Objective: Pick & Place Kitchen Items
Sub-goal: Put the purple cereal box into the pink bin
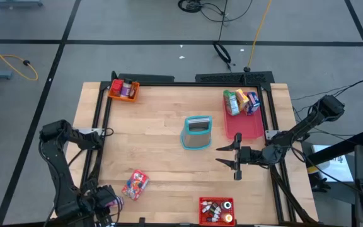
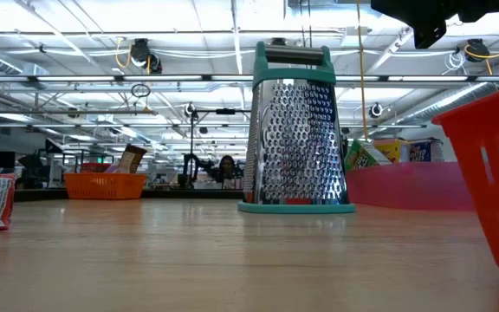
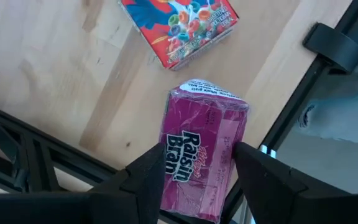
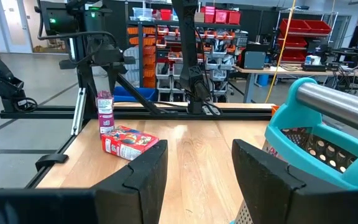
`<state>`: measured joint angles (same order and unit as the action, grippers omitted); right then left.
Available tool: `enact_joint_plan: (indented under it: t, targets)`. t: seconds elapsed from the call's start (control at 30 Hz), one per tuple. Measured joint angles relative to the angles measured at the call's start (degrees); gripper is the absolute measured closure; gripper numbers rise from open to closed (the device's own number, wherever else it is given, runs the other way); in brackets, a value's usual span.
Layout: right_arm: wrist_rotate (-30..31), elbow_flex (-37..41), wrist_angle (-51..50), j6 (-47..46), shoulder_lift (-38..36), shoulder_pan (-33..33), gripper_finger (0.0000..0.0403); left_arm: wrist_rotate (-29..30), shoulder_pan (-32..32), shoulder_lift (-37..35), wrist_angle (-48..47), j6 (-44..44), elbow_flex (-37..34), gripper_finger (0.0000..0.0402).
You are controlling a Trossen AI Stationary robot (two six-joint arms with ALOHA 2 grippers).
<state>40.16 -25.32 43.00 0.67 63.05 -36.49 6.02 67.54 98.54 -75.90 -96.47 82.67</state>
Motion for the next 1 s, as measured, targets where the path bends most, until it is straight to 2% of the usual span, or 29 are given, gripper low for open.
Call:
enact_joint_plan:
  t: [0.53,1.0]
  targets:
    - [0.0,0.0,0.0,0.0,0.0,0.0,0.0232,-3.1,-1.4,0.0,-0.5,0.4,0.3,0.0211]
    - [0.0,0.0,0.0,0.0,0.0,0.0,0.0232,-3.0,-4.3,-2.6,-0.4,-0.5,0.3,0.0211]
